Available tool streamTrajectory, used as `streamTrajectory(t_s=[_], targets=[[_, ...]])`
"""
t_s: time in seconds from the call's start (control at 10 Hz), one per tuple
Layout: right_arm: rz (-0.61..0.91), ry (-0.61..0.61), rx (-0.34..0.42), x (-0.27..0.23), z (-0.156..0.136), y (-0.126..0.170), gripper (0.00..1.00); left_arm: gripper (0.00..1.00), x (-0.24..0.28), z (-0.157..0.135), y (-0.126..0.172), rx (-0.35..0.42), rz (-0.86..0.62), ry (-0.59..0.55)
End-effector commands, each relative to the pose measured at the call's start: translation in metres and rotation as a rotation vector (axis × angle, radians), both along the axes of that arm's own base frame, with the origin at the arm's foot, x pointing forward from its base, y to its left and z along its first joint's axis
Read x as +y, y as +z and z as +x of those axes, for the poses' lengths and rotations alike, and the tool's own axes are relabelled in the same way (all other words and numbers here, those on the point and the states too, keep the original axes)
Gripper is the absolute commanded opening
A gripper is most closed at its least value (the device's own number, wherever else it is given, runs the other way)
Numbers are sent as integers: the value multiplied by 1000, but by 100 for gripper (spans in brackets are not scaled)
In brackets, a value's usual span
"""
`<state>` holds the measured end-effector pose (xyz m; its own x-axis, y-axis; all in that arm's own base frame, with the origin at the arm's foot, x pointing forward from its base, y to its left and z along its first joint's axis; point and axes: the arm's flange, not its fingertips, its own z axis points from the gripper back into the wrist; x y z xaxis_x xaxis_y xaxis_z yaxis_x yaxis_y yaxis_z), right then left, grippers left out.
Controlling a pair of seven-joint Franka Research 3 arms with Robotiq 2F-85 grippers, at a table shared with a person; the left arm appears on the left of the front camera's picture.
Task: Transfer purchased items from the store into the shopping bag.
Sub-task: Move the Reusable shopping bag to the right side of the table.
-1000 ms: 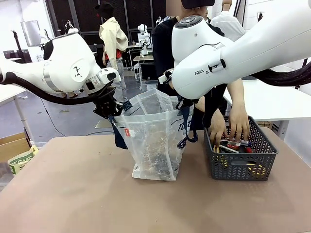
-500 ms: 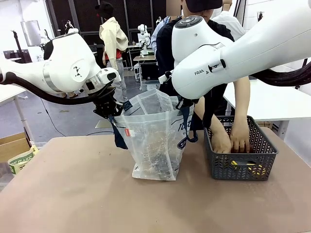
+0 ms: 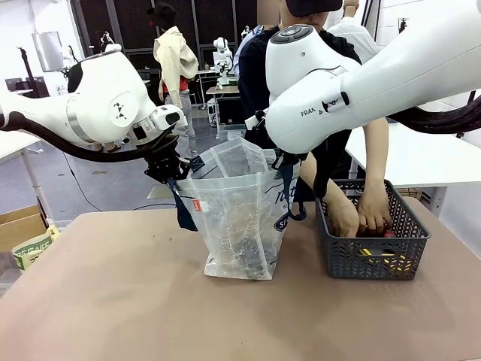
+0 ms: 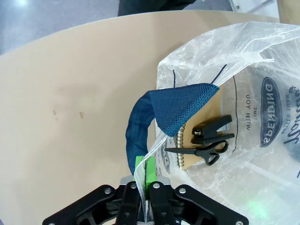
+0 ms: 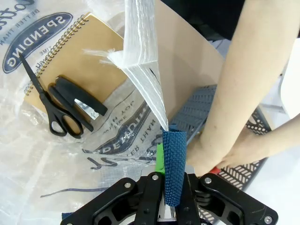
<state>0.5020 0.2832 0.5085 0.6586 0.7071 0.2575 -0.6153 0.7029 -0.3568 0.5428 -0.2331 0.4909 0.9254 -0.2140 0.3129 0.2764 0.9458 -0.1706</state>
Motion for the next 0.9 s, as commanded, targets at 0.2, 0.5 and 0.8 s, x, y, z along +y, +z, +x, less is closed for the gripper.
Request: streamTrajectory(t_s=[0.2,0.5,0.8], targets=[[0,-4,-1,-2,1,1,0,0,3,1,1,-3,0,5],[0,-4,-1,-2,1,1,0,0,3,1,1,-3,0,5],[0,-4,-1,-2,1,1,0,0,3,1,1,-3,0,5]])
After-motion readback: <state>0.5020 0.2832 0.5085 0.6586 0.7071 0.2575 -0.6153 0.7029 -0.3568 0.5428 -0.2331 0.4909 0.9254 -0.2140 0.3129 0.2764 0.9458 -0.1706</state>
